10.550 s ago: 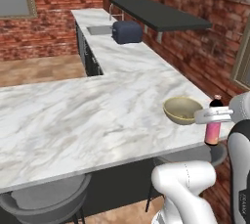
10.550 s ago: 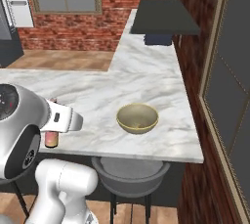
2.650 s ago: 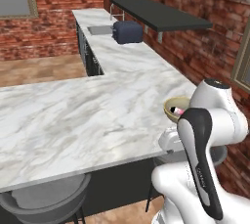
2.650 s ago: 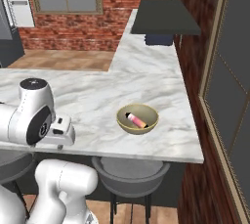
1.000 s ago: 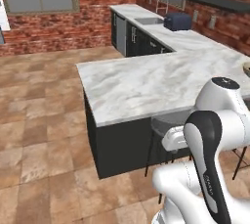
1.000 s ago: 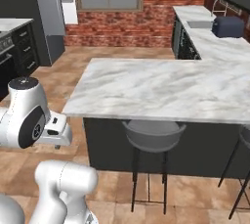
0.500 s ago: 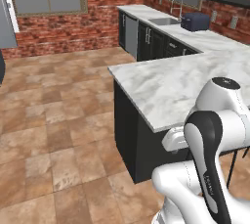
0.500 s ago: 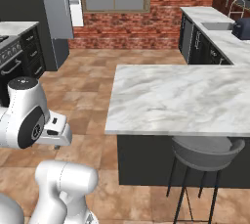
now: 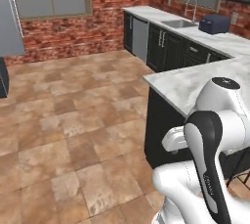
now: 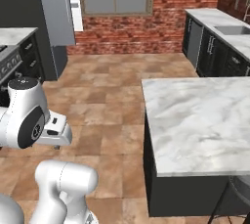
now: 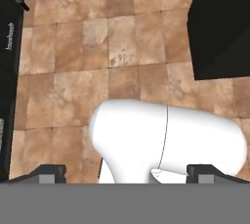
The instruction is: Open the fridge, grab two sodas, and place both sodas inside the bowl with ice on the dining counter.
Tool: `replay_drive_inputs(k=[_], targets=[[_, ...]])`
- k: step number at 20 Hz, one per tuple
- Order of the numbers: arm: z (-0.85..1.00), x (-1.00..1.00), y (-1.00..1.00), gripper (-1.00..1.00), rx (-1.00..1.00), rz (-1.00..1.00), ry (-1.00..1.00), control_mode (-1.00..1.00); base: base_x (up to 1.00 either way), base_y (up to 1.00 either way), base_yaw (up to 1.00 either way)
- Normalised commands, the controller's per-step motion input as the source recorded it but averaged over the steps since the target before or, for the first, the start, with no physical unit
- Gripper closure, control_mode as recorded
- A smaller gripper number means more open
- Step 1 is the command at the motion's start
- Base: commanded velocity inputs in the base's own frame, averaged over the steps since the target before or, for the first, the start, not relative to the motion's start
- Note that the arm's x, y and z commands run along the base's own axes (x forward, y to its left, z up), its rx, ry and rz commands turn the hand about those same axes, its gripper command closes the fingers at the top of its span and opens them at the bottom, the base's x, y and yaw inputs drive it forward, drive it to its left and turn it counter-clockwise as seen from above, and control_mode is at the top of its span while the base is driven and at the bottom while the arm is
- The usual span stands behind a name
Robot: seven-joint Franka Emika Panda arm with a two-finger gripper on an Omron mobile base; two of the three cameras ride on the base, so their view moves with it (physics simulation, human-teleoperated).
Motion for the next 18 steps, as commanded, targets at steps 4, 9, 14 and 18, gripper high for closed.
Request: replay_drive_inputs(k=[4, 9, 14, 18], targets=[[0.00, 0.00, 0.00, -1.00, 0.00, 0.00, 0.00, 1.00, 0.84, 1.00, -0.18], [0.00, 0.00, 0.00, -1.00, 0.00, 0.00, 0.00, 1.00, 0.93, 1.00, -0.18], [0.00, 0.00, 0.00, -1.00, 0.00, 0.00, 0.00, 1.00, 1.00, 1.00, -0.17], [0.00, 0.00, 0.00, -1.00, 0.00, 0.00, 0.00, 1.00, 1.00, 0.95, -0.14]])
